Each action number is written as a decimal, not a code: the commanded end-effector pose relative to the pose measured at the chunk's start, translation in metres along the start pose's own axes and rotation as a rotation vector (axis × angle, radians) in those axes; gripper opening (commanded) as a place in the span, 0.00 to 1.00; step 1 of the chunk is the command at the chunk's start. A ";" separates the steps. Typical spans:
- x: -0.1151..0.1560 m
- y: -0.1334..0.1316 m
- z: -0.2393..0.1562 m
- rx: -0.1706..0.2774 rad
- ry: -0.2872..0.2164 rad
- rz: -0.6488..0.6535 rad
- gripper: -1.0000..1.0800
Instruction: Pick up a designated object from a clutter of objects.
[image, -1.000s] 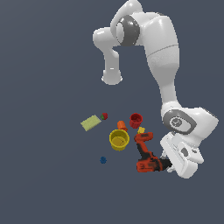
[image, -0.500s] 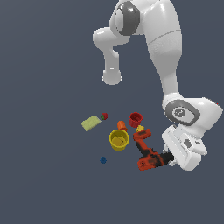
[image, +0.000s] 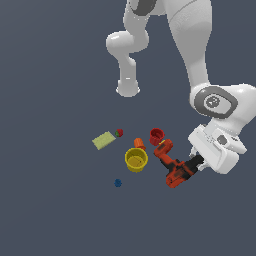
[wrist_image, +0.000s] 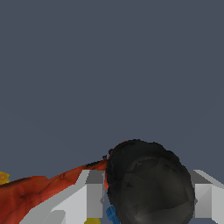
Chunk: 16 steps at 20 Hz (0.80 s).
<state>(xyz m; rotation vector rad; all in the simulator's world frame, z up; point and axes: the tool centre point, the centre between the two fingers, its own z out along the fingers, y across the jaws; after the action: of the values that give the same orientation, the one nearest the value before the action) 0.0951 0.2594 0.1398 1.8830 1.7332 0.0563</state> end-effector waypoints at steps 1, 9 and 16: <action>-0.008 0.000 -0.027 -0.005 0.004 0.001 0.00; -0.035 -0.007 -0.107 -0.003 0.002 0.000 0.00; -0.056 -0.012 -0.172 0.000 0.002 0.000 0.00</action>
<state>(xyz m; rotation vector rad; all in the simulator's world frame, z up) 0.0124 0.2709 0.2819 1.8824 1.7373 0.0511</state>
